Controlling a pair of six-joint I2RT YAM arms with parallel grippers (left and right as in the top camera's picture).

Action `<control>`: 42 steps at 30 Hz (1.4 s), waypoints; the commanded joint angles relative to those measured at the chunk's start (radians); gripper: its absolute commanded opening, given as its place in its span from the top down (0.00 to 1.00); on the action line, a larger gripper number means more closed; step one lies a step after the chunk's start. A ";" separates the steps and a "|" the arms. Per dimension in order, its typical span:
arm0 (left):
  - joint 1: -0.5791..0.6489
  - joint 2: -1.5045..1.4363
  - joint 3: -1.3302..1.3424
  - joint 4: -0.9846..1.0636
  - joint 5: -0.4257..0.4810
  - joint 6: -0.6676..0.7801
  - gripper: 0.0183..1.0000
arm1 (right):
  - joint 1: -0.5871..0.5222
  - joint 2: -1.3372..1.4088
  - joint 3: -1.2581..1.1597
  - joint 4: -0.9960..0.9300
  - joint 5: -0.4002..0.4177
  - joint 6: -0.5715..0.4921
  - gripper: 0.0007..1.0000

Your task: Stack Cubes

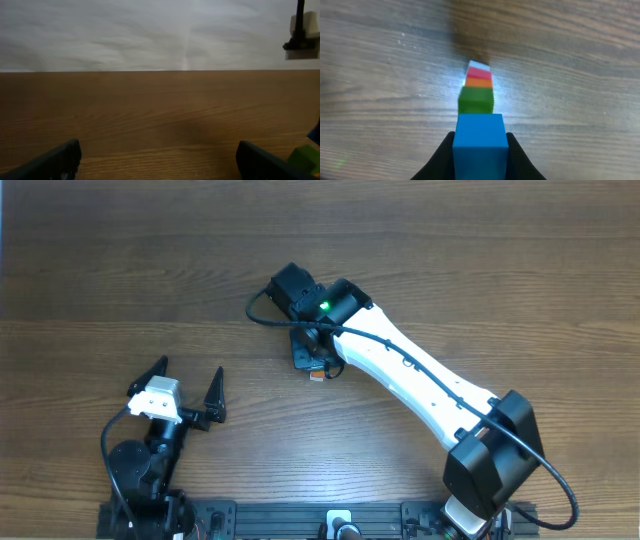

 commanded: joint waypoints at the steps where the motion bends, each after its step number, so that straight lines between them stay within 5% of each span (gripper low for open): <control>1: 0.005 -0.006 -0.007 0.003 0.006 0.014 0.00 | 0.011 0.059 0.068 -0.039 -0.004 0.003 0.99; 42: 0.005 -0.006 -0.007 0.003 0.006 0.014 0.00 | 0.011 0.109 0.093 -0.042 -0.005 0.007 0.96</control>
